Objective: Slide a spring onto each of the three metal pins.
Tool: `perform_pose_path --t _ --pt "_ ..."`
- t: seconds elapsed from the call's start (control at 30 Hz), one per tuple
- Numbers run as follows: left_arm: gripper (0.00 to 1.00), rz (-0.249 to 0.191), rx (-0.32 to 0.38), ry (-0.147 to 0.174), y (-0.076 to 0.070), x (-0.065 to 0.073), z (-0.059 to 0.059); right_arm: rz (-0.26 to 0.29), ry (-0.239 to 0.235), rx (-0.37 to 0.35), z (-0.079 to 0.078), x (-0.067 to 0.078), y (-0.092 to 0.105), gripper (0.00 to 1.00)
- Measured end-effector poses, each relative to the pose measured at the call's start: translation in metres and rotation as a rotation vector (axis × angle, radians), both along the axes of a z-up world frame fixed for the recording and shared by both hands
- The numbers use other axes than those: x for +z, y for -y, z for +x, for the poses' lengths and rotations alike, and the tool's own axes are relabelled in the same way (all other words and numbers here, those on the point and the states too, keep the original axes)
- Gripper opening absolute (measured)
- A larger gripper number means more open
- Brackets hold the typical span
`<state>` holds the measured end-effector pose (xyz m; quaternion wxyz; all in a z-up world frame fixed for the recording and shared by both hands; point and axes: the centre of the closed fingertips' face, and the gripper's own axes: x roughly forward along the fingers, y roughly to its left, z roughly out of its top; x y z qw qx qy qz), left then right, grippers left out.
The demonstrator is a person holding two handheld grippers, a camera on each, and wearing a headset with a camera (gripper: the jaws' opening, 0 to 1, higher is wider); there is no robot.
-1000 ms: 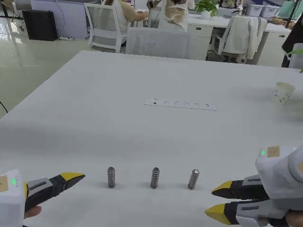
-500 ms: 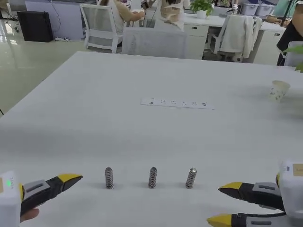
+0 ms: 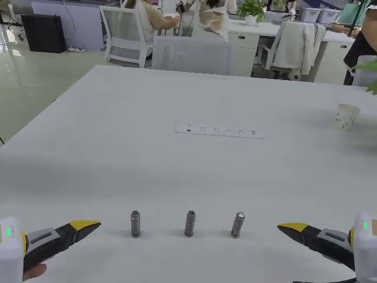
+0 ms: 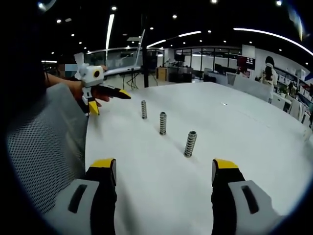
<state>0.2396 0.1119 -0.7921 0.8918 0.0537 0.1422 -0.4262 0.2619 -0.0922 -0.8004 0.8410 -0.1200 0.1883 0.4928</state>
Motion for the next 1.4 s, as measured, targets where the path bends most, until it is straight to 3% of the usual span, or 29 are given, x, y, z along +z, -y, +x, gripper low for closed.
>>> perform_pose_path --t 0.33,0.93,1.4 --pt "0.79 -0.001 0.001 -0.001 -0.0004 -0.0001 0.0008 0.04 0.021 -0.036 0.0045 0.0044 0.0002 0.99" --pt "0.81 -0.002 0.012 -0.002 0.0001 -0.0016 0.0041 0.063 0.019 -0.045 0.0066 0.0083 -0.0003 0.99" --pt "0.81 -0.001 0.023 0.002 -0.002 -0.001 0.0048 0.044 0.013 -0.041 0.0072 0.0058 -0.0012 0.98"
